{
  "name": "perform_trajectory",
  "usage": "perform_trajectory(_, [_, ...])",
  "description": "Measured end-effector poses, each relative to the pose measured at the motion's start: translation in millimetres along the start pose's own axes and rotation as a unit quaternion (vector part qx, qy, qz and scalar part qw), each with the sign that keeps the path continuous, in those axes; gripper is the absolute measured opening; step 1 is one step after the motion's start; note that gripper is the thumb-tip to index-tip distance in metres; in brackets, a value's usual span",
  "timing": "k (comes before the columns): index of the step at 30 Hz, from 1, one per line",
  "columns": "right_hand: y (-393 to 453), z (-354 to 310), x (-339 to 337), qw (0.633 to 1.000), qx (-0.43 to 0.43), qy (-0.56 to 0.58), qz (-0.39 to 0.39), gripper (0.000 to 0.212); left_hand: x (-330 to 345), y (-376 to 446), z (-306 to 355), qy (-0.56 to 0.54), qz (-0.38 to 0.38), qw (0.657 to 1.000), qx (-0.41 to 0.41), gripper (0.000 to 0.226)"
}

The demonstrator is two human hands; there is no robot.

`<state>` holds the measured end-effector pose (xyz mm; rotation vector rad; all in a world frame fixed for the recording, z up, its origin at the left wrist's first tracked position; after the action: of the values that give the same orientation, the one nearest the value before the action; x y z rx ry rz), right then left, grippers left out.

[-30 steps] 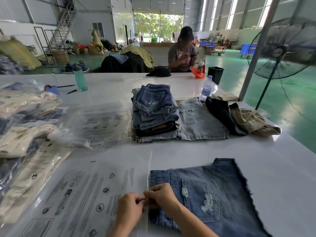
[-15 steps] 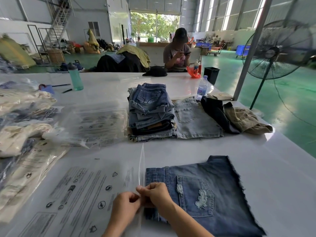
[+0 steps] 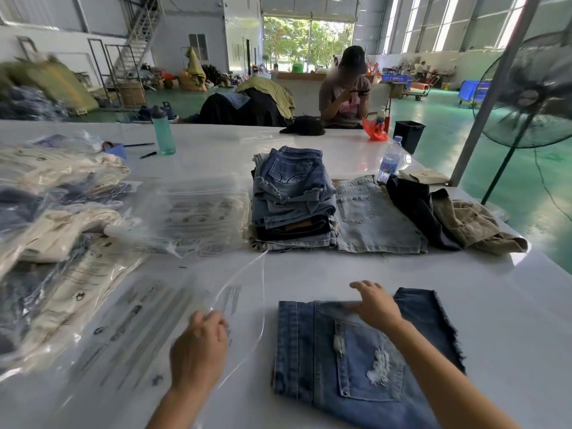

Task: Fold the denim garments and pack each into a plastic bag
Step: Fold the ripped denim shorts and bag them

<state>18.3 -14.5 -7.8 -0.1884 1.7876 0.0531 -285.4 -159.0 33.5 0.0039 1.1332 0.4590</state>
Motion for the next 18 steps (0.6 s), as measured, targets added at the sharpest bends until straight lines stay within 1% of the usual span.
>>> perform_trajectory(2, [19,23,0,0.992,-0.003,-0.043,-0.118,0.075,27,-11,20,0.074,-0.083,0.994,0.011,0.027])
perform_trajectory(3, [25,27,1,0.986,0.000,-0.051,-0.159,0.082,42,-15,29,0.100,-0.118,0.988,0.022,0.035])
perform_trajectory(4, [29,28,2,0.981,-0.003,-0.066,-0.181,0.084,55,-18,37,0.118,-0.152,0.981,0.027,0.047])
perform_trajectory(6, [33,26,3,0.973,-0.022,-0.103,-0.208,0.085,79,-22,45,0.140,-0.212,0.967,0.015,0.071])
perform_trajectory(7, [34,25,3,0.968,-0.032,-0.102,-0.226,0.085,87,-22,45,0.147,-0.233,0.961,-0.001,0.078])
perform_trajectory(8, [33,22,3,0.964,-0.042,-0.089,-0.247,0.083,92,-20,43,0.146,-0.249,0.957,-0.020,0.081])
perform_trajectory(9, [31,20,3,0.962,-0.054,-0.074,-0.256,0.076,95,-18,40,0.137,-0.261,0.955,-0.042,0.081])
perform_trajectory(10, [27,18,-1,0.964,-0.069,-0.070,-0.248,0.065,98,-15,38,0.124,-0.270,0.953,-0.061,0.079])
perform_trajectory(11, [20,15,-5,0.969,-0.090,-0.070,-0.219,0.051,99,-14,36,0.111,-0.279,0.951,-0.074,0.078])
perform_trajectory(12, [9,12,-9,0.975,-0.127,-0.088,-0.159,0.039,100,-13,34,0.101,-0.285,0.950,-0.083,0.076])
perform_trajectory(13, [-4,8,-13,0.975,-0.181,-0.110,-0.067,0.028,100,-12,33,0.092,-0.287,0.949,-0.087,0.073])
perform_trajectory(14, [-22,6,-16,0.965,-0.231,-0.123,0.035,0.020,100,-11,32,0.085,-0.290,0.949,-0.088,0.069])
perform_trajectory(15, [-42,7,-15,0.949,-0.270,-0.116,0.118,0.015,99,-11,32,0.079,-0.293,0.949,-0.089,0.066])
perform_trajectory(16, [-63,8,-11,0.930,-0.301,-0.110,0.177,0.009,99,-10,32,0.075,-0.297,0.948,-0.087,0.064])
perform_trajectory(17, [-82,11,-5,0.918,-0.321,-0.105,0.207,0.003,100,-9,32,0.072,-0.299,0.948,-0.084,0.063])
perform_trajectory(18, [-100,15,3,0.916,-0.326,-0.093,0.215,0.015,100,-8,33,0.073,-0.299,0.948,-0.081,0.063])
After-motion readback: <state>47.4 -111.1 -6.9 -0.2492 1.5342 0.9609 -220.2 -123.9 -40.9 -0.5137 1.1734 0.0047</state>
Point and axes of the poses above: each hand's wrist, its own y-axis towards the middle knuckle, its own x-axis out of the palm, z = x × y, the point moved 3 cm from there along y, towards the middle knuckle, and after that the axes turned 1 degree about -y, right-handed, at the moved point
